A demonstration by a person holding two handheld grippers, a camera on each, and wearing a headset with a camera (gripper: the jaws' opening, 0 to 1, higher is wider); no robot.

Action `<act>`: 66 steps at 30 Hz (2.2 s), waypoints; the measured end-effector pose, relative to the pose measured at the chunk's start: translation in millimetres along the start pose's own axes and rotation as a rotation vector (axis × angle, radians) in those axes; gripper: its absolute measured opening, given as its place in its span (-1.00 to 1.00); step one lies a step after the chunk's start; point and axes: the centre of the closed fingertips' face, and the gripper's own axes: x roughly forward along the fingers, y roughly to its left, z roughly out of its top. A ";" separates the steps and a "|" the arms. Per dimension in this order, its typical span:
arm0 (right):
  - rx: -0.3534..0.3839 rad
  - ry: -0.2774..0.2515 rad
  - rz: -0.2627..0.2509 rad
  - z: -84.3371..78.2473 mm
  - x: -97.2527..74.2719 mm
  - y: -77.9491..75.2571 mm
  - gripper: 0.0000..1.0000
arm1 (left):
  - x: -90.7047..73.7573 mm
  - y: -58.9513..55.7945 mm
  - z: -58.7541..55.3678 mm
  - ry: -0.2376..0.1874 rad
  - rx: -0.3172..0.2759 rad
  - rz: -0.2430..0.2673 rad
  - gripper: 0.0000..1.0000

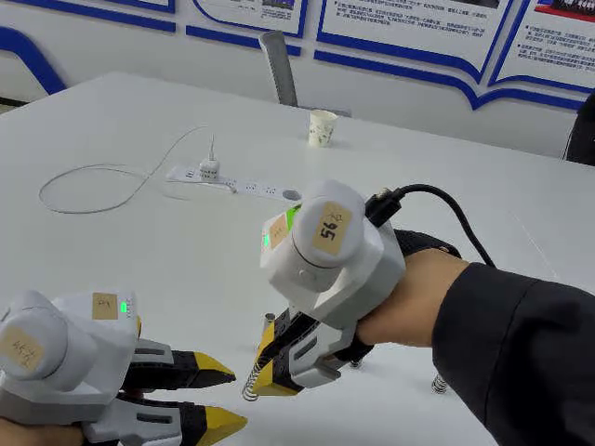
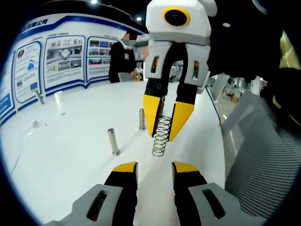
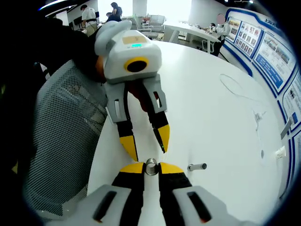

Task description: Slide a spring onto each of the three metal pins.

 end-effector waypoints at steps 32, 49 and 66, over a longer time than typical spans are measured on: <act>0.019 0.045 -0.062 -17.3 -17.1 -33.0 -0.76 | -1.6 7.4 -3.8 0.010 -0.037 0.033 -0.18; 0.023 0.056 -0.095 -14.5 -22.0 -59.5 -0.76 | -1.9 8.7 -5.2 0.013 -0.040 0.035 -0.18; 0.016 0.072 -0.121 -10.0 -18.3 -80.9 -0.76 | -2.7 8.9 -6.3 0.017 -0.043 0.037 -0.18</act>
